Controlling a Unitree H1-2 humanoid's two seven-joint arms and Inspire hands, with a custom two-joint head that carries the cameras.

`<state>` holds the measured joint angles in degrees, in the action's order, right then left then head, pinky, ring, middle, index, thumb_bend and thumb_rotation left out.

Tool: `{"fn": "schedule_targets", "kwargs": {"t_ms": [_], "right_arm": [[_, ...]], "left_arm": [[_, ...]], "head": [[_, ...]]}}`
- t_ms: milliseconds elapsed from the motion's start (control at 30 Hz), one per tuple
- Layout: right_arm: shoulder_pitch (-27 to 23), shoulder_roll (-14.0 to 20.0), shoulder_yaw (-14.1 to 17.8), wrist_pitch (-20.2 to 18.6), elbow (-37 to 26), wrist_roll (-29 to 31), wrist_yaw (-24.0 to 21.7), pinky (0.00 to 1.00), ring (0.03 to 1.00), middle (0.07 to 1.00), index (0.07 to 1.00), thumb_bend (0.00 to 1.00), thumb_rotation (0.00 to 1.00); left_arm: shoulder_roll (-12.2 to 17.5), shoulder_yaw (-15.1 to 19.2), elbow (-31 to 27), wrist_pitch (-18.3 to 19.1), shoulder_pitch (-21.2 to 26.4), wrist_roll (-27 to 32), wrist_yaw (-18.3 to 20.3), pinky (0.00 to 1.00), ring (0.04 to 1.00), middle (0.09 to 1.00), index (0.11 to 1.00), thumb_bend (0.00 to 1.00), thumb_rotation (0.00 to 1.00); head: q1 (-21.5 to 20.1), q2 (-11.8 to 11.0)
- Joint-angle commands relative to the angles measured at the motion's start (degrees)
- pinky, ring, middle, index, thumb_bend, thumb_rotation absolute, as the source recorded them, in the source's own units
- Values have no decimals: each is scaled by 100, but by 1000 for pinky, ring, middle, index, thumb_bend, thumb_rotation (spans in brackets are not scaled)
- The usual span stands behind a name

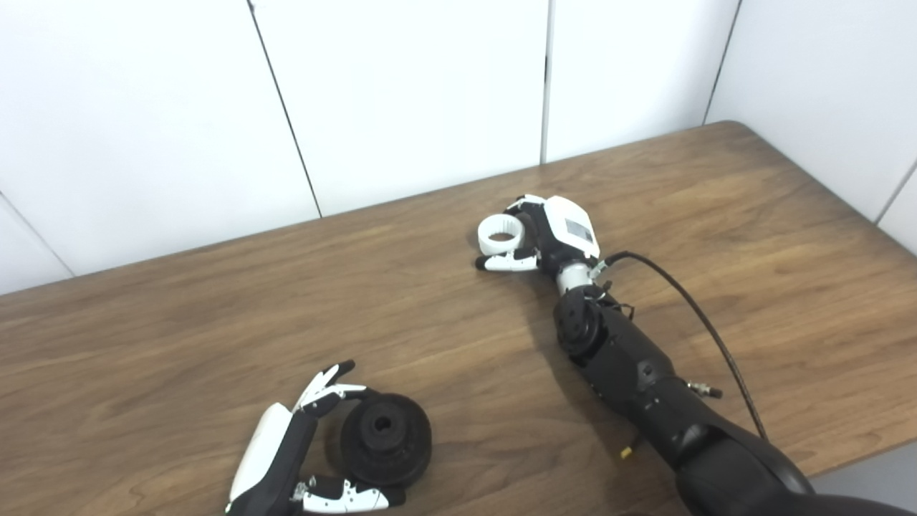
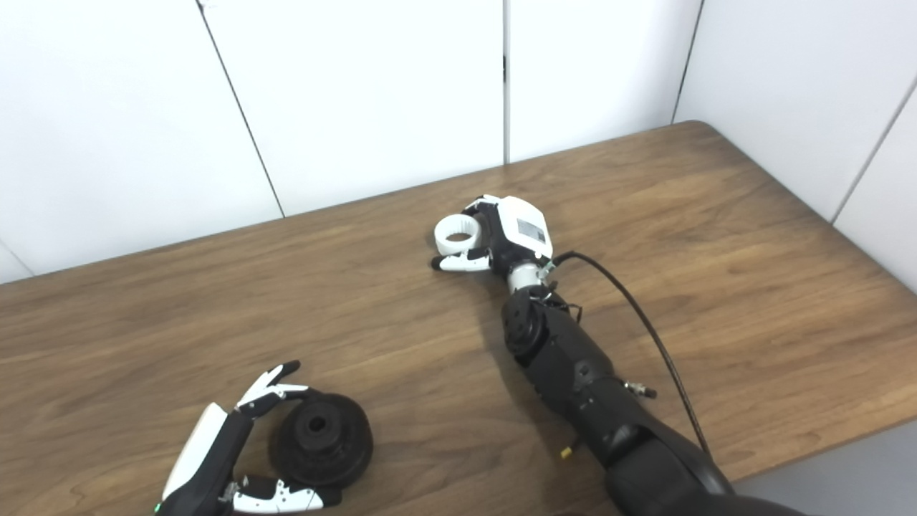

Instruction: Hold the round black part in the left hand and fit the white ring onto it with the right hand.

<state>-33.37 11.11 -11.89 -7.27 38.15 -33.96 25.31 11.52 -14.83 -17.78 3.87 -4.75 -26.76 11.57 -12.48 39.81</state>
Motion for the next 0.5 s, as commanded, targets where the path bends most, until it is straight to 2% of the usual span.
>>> {"fn": "schedule_targets", "kwargs": {"t_ms": [0, 33, 67, 133, 467], "right_arm": [[-129, -82, -30, 93, 77, -9, 119, 929, 870, 842, 623, 756, 286], [-131, -86, -26, 120, 88, -7, 155, 931, 868, 839, 614, 747, 267], [-131, -89, -23, 148, 92, -12, 194, 937, 866, 835, 543, 611, 199], [-131, -86, -20, 204, 106, -19, 254, 937, 861, 829, 505, 542, 162], [-123, -24, -27, 457, 164, -47, 468, 968, 843, 803, 485, 516, 139]], "left_arm": [[21, -8, -113, 32, 31, -27, 27, 861, 974, 943, 589, 877, 188], [20, -7, -118, 39, 33, -27, 33, 860, 974, 943, 589, 875, 188], [20, -6, -122, 47, 34, -31, 38, 861, 974, 943, 590, 876, 187], [17, -4, -120, 53, 37, -30, 39, 860, 973, 943, 589, 877, 189], [25, 6, -119, 50, 26, -12, 48, 866, 975, 943, 590, 877, 190]], "head": [[-2, 6], [0, 3], [0, 3], [2, 4], [17, 19]]}}
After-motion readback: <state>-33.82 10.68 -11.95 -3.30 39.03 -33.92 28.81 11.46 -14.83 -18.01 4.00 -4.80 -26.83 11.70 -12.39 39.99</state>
